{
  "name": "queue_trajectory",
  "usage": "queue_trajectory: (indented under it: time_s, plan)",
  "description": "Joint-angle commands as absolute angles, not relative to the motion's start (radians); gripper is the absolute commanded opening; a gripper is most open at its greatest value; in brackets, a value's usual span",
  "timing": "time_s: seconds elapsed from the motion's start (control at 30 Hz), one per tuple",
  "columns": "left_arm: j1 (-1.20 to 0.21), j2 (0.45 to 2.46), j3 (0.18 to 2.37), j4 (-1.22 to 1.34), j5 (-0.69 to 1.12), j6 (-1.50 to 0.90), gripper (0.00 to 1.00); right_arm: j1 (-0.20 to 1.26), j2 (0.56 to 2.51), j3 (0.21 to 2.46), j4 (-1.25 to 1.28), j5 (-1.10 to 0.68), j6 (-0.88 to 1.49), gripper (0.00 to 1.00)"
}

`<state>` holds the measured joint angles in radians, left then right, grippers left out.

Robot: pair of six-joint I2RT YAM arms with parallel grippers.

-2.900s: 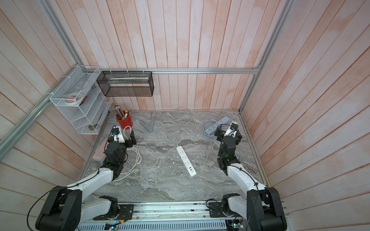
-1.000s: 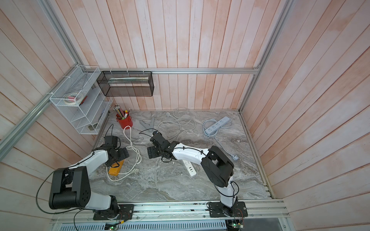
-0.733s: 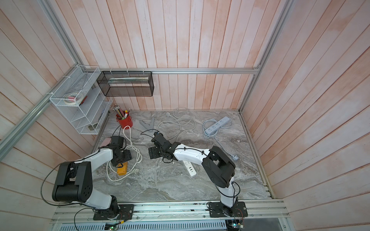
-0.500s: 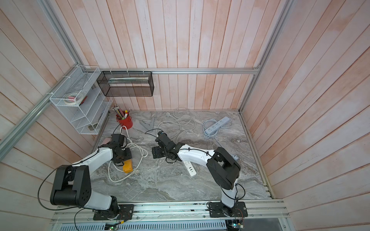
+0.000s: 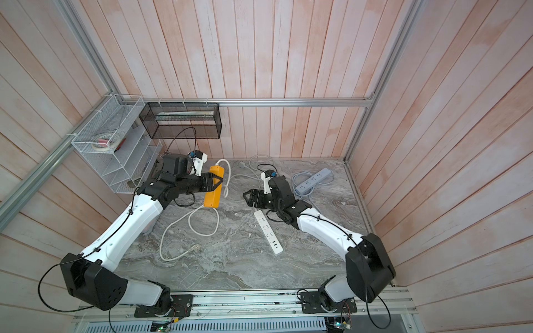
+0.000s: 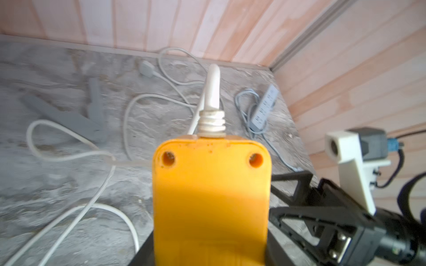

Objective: Wrap the cord around the power strip
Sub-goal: Pick up the power strip from the center of the board.

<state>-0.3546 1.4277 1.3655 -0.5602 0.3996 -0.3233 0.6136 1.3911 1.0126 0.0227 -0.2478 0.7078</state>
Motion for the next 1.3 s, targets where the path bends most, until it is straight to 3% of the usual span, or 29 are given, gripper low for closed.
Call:
queue_trajectory:
  time_s: [0.0, 0.23, 0.57, 0.97, 1.07, 1.27]
  plan:
    - [-0.399, 1.432, 1.279, -0.383, 0.535, -0.273, 0.35, 0.549, 1.298, 0.974, 0.044, -0.314, 0.849, 0.81]
    - [-0.503, 1.478, 1.225, -0.294, 0.457, -0.197, 0.35, 0.645, 1.284, 1.032, 0.026, -0.245, 0.998, 0.79]
    - [-0.583, 1.449, 1.164, -0.236, 0.384, -0.121, 0.35, 0.675, 1.443, 1.129, 0.046, -0.165, 1.097, 0.66]
    - [-0.597, 1.405, 1.081, -0.165, 0.315, -0.050, 0.37, 0.689, 1.464, 1.084, 0.050, -0.033, 1.164, 0.27]
    - [-0.600, 1.411, 1.084, -0.185, 0.292, -0.031, 0.42, 0.690, 1.476, 1.088, 0.067, -0.031, 1.173, 0.14]
    - [-0.601, 1.392, 1.080, -0.224, 0.267, -0.007, 0.58, 0.690, 1.514, 1.122, 0.089, -0.049, 1.178, 0.03]
